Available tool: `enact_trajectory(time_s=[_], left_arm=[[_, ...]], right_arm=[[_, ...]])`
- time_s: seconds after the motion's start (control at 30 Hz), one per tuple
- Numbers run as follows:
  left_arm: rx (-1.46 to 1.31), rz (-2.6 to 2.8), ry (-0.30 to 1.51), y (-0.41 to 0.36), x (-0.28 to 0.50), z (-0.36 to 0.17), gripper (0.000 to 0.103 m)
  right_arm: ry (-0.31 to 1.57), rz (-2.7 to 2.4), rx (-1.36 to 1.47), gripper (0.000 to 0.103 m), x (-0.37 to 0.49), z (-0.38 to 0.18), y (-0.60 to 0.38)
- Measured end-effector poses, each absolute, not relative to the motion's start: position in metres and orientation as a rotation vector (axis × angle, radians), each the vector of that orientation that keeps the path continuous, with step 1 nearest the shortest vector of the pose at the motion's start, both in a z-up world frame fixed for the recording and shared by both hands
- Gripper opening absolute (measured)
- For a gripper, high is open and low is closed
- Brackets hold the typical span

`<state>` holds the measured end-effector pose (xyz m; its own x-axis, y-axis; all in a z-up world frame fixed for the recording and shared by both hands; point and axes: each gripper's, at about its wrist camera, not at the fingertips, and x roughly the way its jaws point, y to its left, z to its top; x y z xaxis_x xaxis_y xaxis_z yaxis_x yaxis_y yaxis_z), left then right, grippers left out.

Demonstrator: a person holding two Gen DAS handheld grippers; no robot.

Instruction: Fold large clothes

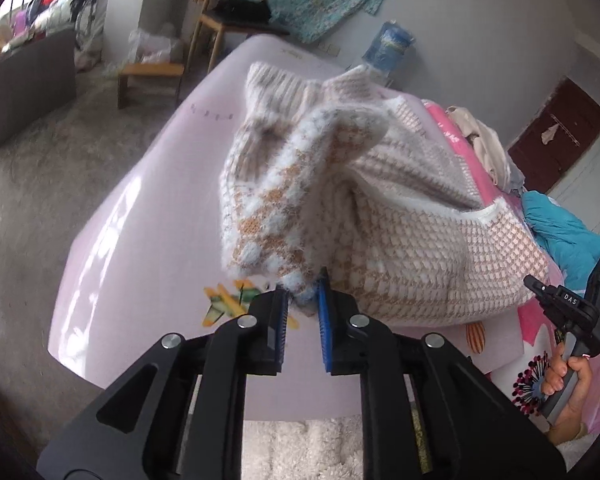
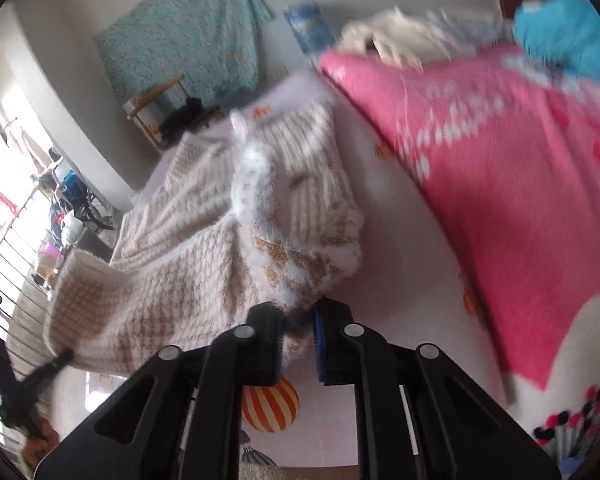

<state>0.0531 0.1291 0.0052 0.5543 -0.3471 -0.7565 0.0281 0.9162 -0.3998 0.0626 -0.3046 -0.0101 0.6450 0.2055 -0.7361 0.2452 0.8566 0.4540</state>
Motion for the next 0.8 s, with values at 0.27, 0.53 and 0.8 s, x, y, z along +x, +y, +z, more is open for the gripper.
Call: enact_trajectory(time_s=[0.27,0.53,0.8], left_arm=[[-0.467,-0.103,0.968,0.185,0.053,0.004,0.057],[-0.308,-0.186,0.813,0.153,0.073,0.05,0.059],[-0.101,-0.337,0.912,0.061,0.116,0.024,0.059]], right_arm=[[0.879,-0.108,0.603,0.059,0.049,-0.005,-0.347],[0.785,-0.04,0.384,0.059,0.071,0.031,-0.309],[0.875,0.149,0.14,0.059,0.122,0.002,-0.236]])
